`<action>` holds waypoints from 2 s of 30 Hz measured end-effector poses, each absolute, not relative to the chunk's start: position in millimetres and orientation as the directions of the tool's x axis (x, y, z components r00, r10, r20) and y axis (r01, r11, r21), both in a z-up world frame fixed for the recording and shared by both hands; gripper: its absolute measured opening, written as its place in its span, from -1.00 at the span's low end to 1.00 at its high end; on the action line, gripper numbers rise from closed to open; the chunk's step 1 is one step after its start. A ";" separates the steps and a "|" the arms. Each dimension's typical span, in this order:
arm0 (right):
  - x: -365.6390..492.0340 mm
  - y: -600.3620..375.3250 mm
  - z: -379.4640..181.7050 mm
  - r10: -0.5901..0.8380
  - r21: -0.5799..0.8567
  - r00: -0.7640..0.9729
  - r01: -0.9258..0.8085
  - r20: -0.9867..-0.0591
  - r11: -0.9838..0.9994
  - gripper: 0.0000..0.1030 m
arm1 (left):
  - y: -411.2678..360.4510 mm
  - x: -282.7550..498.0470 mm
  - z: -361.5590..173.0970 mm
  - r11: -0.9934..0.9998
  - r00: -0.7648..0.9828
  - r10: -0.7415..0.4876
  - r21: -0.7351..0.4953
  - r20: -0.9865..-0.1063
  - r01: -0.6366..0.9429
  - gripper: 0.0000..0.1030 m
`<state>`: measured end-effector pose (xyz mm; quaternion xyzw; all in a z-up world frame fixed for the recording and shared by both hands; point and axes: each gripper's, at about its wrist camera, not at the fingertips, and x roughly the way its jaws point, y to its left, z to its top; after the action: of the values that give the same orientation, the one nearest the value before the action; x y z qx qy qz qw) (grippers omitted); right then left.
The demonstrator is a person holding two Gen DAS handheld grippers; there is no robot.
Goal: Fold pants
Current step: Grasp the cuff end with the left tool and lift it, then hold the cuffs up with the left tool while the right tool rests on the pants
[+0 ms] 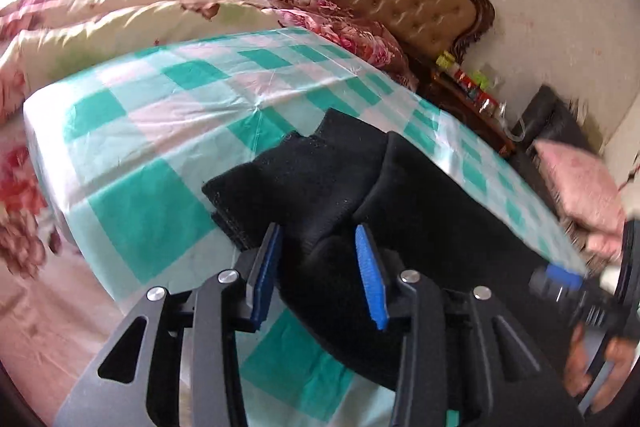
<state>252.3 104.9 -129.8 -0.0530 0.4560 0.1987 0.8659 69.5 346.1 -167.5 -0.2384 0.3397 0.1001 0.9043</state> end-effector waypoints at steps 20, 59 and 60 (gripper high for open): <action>278.9 117.2 -158.0 0.152 -0.041 0.527 -0.337 -0.836 0.940 0.76 | 283.0 191.8 -152.3 0.992 0.601 0.123 0.081 -0.790 -0.097 -0.72; 263.5 161.8 -133.5 0.264 0.014 0.512 -0.441 -0.817 0.898 0.34 | 422.7 47.8 -207.8 0.354 0.800 -0.281 -0.832 -0.530 -0.427 -0.77; 260.1 170.8 -130.5 0.289 0.027 0.499 -0.468 -0.817 0.883 0.30 | 423.4 47.6 -207.1 0.355 0.806 -0.279 -0.836 -0.523 -0.419 -0.78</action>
<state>260.1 170.8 -130.5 -0.0994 0.4493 0.2201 0.8601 47.6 423.4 -207.1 -0.5662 0.3083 0.0461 0.7631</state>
